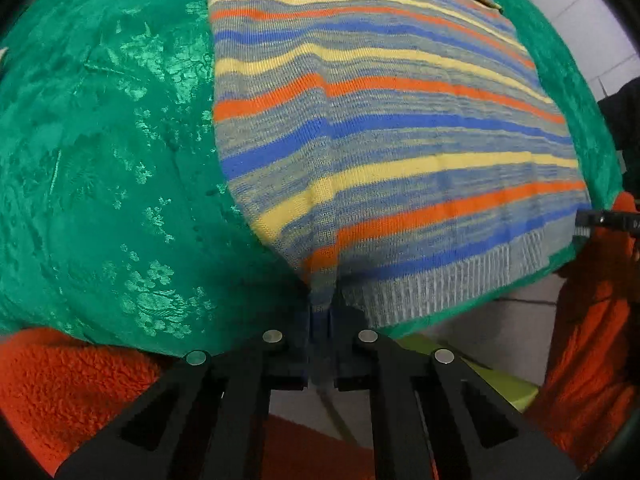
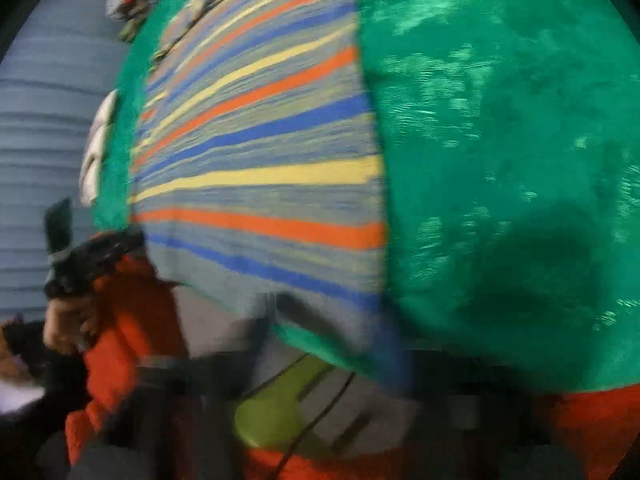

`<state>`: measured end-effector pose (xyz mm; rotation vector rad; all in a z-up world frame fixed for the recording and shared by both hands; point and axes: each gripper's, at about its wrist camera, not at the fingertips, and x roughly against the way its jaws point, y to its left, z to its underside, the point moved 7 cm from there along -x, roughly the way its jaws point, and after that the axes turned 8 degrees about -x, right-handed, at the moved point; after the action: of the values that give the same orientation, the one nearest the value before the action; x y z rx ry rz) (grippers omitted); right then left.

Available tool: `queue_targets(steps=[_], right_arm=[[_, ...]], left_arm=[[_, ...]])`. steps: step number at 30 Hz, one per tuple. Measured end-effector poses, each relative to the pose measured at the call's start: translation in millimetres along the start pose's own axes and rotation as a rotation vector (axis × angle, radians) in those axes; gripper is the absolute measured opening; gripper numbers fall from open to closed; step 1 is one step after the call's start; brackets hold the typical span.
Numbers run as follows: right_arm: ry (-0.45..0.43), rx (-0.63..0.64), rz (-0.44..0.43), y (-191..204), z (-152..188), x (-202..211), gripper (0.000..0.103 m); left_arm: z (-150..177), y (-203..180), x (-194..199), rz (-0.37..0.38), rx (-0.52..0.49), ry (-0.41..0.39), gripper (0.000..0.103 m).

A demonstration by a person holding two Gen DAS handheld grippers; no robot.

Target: Fold small clothes

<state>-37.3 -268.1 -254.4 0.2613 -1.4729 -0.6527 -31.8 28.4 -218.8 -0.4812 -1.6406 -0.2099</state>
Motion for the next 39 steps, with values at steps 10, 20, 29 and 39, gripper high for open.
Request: queue_targets(steps=[10,20,29,39], right_arm=[[-0.175,-0.094,-0.316,32.0,-60.1,74.7,0.006],[-0.398,-0.203,-0.307,46.9,-303.6,94.0,0.005],[-0.604,-0.287,-0.338,19.1,-425.0,99.3,0.051],[-0.416,0.571,0.052,105.7,-243.1,29.7,0.047]], left_arm=[[-73.8,38.1,81.9,0.408,0.232,-0.198,0.004],[-295.6,129.0,74.4,0.277,0.303,-0.375,0.005],[-362.7,227.1,42.1,0.207,0.573,-0.439,0.048],[-219.8,83.6,-0.5,0.11,-0.01,-0.373,0.057]])
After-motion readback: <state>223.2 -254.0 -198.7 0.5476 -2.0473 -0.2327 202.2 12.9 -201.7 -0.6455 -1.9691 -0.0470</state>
